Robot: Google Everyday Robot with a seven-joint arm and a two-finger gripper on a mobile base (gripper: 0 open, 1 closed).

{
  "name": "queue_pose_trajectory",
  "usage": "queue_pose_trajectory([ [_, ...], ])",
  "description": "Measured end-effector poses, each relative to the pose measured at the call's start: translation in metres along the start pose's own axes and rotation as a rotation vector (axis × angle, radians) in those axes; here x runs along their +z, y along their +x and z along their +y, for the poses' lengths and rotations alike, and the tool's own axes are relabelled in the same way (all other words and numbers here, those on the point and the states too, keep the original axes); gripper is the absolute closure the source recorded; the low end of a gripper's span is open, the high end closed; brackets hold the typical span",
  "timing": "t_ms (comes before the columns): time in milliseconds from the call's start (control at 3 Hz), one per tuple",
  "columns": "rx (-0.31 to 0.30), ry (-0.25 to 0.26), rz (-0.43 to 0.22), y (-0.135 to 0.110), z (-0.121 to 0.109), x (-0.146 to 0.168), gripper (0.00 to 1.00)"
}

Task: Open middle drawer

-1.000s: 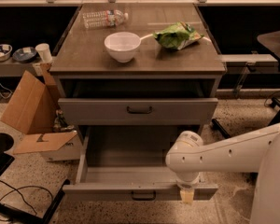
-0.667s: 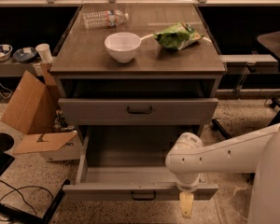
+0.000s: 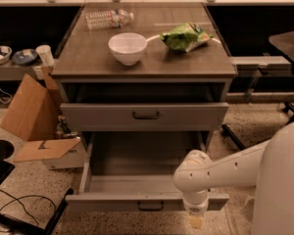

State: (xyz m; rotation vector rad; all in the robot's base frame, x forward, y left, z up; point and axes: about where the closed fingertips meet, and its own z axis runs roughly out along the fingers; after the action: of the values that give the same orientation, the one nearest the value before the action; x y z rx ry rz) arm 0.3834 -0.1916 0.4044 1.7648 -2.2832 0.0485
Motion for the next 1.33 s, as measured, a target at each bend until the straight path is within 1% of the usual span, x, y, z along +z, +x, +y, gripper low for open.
queue_pose_trajectory([
  [333, 0.009, -0.015, 0.008, 0.004, 0.008, 0.0, 0.72],
  [667, 0.009, -0.015, 0.008, 0.004, 0.008, -0.002, 0.94],
  [1000, 0.009, -0.015, 0.008, 0.005, 0.006, -0.003, 1.0],
  [1333, 0.033, -0.025, 0.021, 0.014, 0.017, -0.005, 1.0],
])
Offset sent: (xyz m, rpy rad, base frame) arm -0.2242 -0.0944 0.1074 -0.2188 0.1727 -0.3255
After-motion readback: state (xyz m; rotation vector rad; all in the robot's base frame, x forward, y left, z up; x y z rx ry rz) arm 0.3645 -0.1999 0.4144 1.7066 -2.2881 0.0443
